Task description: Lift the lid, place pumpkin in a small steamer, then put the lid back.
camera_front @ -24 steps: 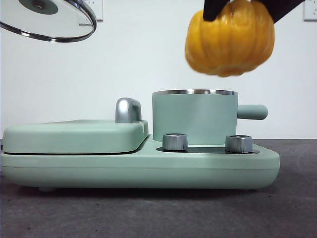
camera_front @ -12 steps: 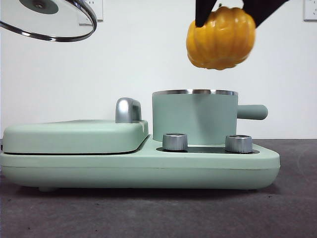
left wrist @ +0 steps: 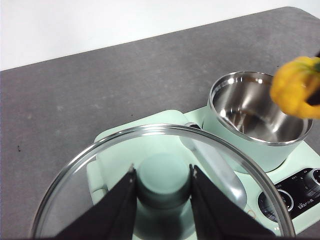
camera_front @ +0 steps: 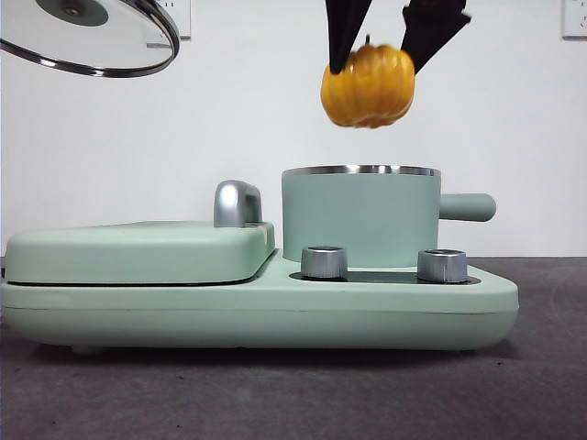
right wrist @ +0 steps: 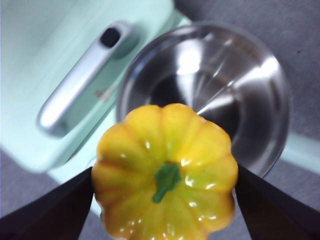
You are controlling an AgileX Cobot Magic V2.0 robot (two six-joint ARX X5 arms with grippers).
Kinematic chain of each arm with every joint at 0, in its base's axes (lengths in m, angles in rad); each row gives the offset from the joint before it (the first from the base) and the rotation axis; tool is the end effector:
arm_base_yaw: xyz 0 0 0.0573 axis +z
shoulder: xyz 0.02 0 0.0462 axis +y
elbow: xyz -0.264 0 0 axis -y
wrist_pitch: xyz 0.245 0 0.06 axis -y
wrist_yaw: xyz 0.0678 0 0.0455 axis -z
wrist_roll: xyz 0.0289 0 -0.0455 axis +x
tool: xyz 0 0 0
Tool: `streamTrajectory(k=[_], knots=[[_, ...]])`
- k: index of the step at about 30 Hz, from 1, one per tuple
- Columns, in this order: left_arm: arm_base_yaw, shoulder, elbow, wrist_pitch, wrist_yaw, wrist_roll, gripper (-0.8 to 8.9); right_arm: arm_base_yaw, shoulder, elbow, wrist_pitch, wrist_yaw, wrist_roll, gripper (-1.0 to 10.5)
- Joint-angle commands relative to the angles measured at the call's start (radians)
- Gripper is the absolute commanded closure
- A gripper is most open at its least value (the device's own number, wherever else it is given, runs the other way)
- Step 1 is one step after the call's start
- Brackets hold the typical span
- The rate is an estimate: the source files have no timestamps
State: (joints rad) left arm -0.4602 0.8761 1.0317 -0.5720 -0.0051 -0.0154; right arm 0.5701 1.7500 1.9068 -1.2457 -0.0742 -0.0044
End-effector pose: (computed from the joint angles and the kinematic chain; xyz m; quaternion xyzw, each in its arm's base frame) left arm 0.1543 -0.0763 0.3644 0.0403 0.2028 -0.2192 0.9535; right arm 0.2888 0.1877 0.3752 -0.1289 0.5015 0.2719 0.8111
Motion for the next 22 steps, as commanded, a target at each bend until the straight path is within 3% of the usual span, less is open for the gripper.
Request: streamTrajectory(k=[1, 22], knots=[[-0.003, 0.0, 0.015, 0.035, -0.004, 0.003, 7.98, -0.004, 0.06, 0.06, 0.0, 0.004, -0.018, 6.0], [-0.003, 0.014, 0.015, 0.034, -0.004, 0.007, 7.98, -0.037, 0.321, 0.091, 0.074, 0.004, -0.061, 6.0]])
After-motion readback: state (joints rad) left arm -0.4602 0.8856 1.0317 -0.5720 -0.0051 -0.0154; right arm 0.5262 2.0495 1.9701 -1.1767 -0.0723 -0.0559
